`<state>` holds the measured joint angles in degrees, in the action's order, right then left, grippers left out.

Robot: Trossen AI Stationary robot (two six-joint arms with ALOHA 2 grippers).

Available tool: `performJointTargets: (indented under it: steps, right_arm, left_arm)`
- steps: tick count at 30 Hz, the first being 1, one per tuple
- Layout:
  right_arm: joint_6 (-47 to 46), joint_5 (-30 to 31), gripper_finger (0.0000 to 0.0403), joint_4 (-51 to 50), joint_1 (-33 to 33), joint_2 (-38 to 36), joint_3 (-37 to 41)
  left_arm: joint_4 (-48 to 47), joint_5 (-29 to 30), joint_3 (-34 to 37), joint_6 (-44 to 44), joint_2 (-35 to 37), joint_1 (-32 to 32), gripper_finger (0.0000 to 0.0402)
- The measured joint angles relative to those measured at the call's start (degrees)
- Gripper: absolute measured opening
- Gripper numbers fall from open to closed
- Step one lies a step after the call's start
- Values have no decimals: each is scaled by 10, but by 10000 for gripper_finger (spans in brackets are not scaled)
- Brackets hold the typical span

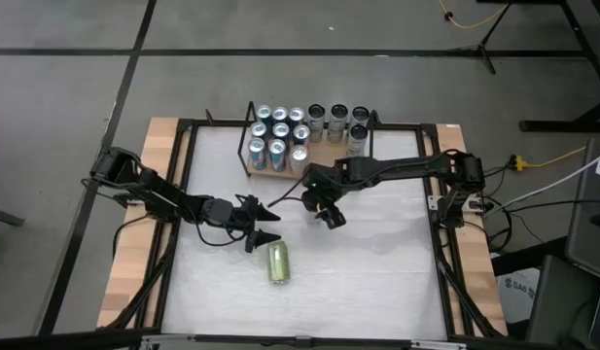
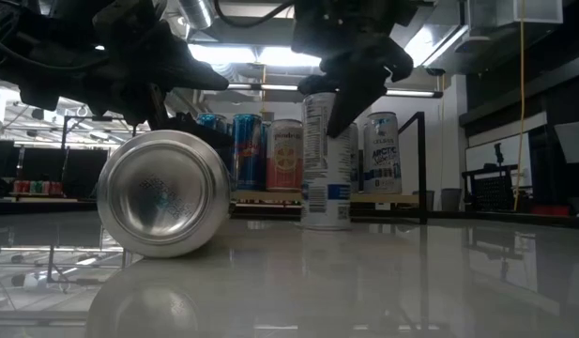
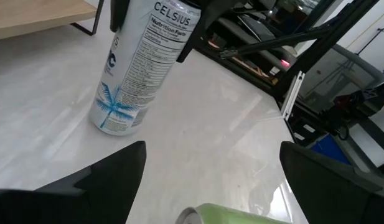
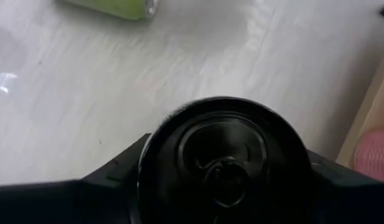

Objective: Place canned beverage on shelf
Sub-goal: Put the white blue soda can on the shelf aligned with the other white blue soda can

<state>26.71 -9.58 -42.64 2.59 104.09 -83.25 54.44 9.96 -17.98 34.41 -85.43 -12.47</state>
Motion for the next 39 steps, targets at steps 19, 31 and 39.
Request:
performJointTargets:
  steps: [19,31,39]
  right_arm:
    - [-419,174,253,-4,0,-1,0]
    - [-781,281,254,-36,-33,-1,0]
    - [-922,291,254,-89,-85,-1,-1]
  left_arm:
    - [0,71,0,-119,0,0,364]
    - [0,71,0,-195,0,1,364]
    - [0,70,0,-215,0,1,364]
